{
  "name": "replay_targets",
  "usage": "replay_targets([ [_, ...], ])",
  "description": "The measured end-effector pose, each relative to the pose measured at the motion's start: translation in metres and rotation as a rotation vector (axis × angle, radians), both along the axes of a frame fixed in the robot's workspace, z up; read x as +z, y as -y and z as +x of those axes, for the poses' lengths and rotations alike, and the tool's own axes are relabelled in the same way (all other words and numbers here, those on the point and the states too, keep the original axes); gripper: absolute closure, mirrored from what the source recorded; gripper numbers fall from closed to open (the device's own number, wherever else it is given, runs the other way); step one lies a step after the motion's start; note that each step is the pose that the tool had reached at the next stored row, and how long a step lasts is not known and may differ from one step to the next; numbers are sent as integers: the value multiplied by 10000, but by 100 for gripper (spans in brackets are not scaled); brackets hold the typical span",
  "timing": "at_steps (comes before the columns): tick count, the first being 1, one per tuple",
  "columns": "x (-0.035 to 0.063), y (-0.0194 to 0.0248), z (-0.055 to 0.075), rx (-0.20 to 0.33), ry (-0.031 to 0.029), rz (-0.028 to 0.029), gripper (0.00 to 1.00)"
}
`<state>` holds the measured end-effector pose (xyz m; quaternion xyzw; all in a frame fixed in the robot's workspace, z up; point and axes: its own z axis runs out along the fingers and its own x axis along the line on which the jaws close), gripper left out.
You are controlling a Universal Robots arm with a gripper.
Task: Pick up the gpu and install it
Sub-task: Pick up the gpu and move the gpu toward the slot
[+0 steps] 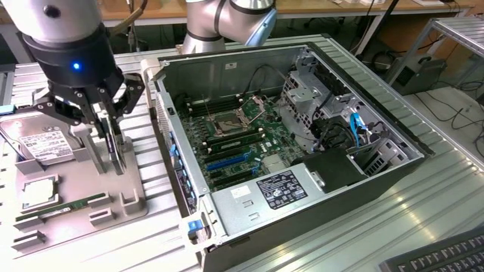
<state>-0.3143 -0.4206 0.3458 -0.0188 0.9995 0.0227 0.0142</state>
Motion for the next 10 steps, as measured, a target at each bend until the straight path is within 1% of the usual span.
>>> replay_targets([
  [5, 230, 1, 62, 66, -34, 14, 74],
  [9, 410, 7, 150, 113, -73, 50, 74],
  [10, 484, 10, 194, 127, -95, 68, 74],
])
